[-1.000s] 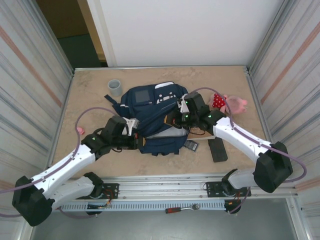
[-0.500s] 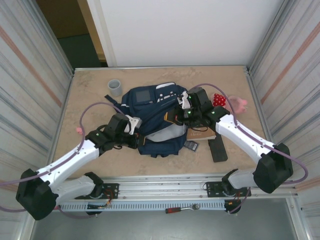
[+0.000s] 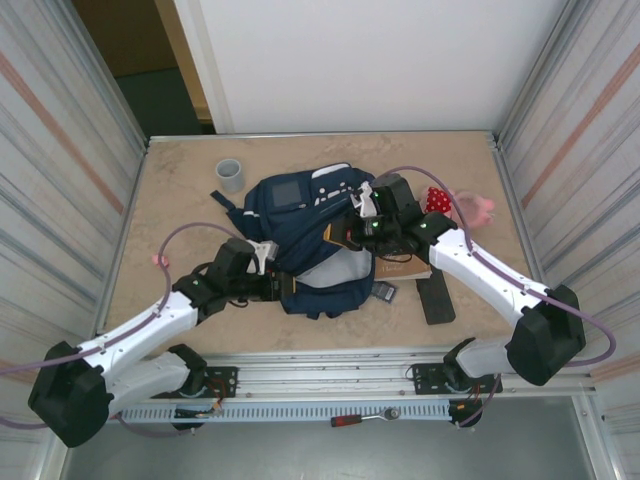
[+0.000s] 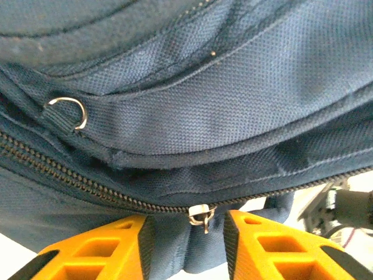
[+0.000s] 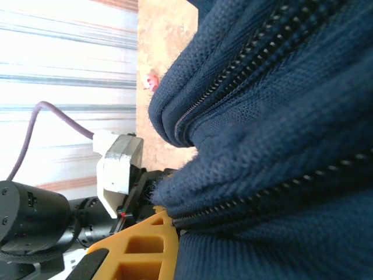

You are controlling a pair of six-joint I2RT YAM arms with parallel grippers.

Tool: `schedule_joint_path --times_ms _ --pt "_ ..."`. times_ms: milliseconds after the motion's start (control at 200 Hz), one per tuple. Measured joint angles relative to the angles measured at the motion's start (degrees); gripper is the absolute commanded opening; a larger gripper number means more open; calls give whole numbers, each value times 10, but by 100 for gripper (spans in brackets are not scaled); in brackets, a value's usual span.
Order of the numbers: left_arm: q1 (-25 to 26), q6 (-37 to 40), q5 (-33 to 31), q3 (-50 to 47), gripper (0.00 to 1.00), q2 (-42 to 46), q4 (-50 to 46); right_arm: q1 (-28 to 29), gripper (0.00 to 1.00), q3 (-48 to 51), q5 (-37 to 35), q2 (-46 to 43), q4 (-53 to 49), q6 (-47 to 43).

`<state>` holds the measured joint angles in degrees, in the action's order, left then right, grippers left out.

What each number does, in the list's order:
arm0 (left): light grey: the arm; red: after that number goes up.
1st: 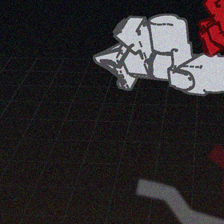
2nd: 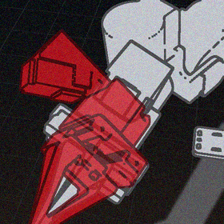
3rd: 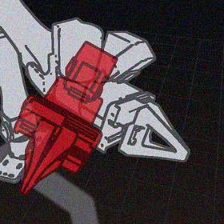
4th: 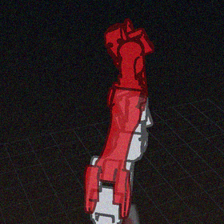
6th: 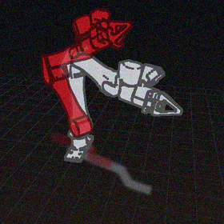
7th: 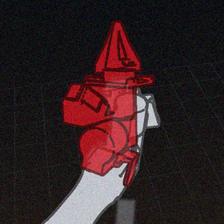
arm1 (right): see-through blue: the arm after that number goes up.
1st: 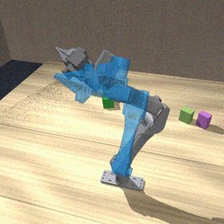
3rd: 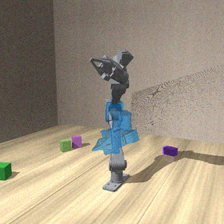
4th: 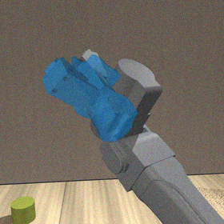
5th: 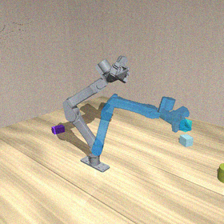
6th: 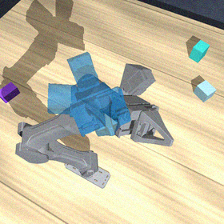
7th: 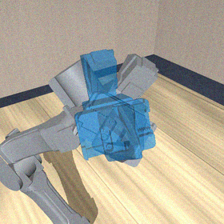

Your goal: Pack books, pencil case, and school supplies into a backpack

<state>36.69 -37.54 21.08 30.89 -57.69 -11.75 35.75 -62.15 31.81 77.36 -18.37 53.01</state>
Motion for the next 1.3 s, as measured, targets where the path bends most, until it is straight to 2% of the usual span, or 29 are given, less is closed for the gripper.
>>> schedule_joint_path --times_ms 65,125,160,236,351,656,727,782,872,942,1102,1213,1303 --pt "0 -18 4 -5 40 2 11 3 0 0 -2 2 1 4" --pt "0 -24 1 -5 34 7 9 2 0 0 -2 2 1 5" --pt "0 -24 -6 -3 29 10 1 1 0 0 -1 2 2 7" --pt "0 -20 -23 2 11 13 -19 -2 0 -2 0 2 2 9" --pt "2 -9 -42 7 1 15 -35 -6 0 -15 0 2 -3 10" --pt "3 5 -82 1 0 38 -52 -43 0 -44 28 0 -21 10" --pt "1 5 -94 -16 4 38 -71 -58 0 -61 34 -2 -25 10" --pt "1 6 -97 -30 11 38 -84 -66 0 -76 40 -4 -26 10" --pt "1 10 -96 -47 33 48 -91 -71 0 -97 44 -6 -26 9" --pt "1 13 -96 -51 43 73 -90 -71 0 -101 47 -6 -26 9" --pt "1 38 -96 -51 49 162 -73 -71 0 -101 48 -6 -40 3" --pt "1 118 -89 -52 56 232 -68 -75 0 -101 60 -6 -54 -20" --pt "-2 193 -74 -52 58 272 -69 -84 0 -101 83 -5 -71 -48"
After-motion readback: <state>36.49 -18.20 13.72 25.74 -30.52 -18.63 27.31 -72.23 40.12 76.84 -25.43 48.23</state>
